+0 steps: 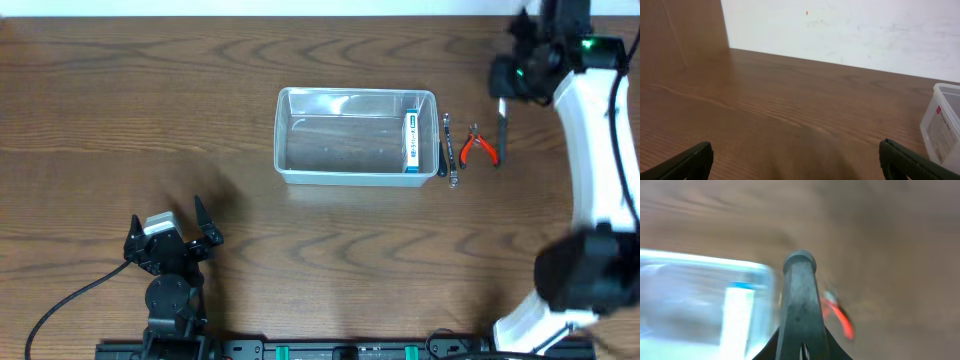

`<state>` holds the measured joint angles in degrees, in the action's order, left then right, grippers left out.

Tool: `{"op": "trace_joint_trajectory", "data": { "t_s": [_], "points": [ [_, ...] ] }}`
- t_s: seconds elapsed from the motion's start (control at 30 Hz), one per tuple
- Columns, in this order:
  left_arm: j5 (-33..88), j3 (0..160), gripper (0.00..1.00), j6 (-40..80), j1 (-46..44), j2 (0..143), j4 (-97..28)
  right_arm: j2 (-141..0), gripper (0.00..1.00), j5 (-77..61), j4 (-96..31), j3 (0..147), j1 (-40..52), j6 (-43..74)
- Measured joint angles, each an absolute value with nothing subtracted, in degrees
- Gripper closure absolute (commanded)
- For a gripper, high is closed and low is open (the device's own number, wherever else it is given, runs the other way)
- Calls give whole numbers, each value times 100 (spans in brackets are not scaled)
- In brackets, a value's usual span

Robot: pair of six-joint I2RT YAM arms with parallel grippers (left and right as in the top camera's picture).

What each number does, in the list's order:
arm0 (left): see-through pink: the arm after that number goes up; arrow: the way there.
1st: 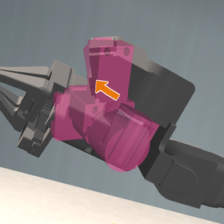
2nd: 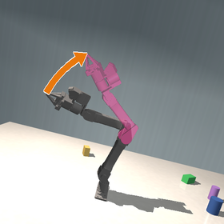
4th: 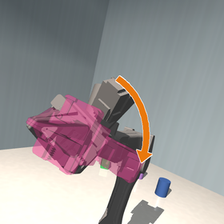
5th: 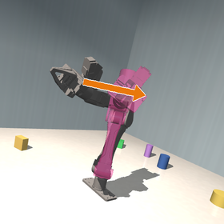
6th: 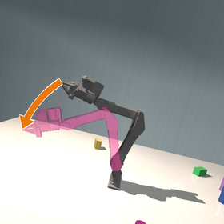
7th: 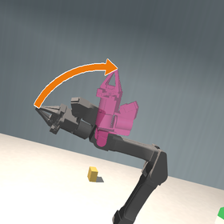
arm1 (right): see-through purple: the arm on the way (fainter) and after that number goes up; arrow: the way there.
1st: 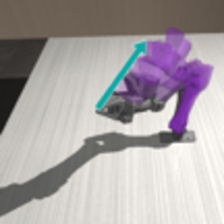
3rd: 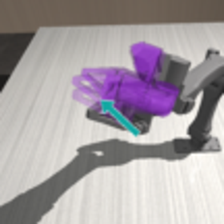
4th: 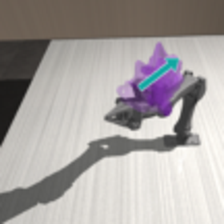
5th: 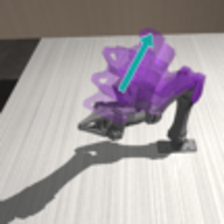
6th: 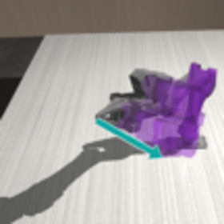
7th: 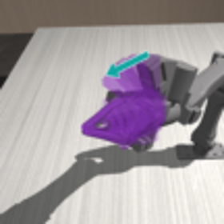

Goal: Pack container
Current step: 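Lift the hammer and lower it into the container, release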

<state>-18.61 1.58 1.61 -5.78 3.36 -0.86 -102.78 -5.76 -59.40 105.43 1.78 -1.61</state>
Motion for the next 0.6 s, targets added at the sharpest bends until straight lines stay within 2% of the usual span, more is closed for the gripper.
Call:
{"op": "trace_joint_trajectory", "data": {
  "t_s": [0.13,0.3,0.6],
  "points": [
    [-1863,158,2,161,-578,336,-84,-9946,99,-742,-5754,10615,1291,-860],
    [-1861,158,2,161,-578,336,-86,-10374,99,-836,-5531,10582,2340,-2346],
    [-1861,158,2,158,-578,336,-86,-11730,99,-838,-5175,10519,2943,-5502]
  ]
}}
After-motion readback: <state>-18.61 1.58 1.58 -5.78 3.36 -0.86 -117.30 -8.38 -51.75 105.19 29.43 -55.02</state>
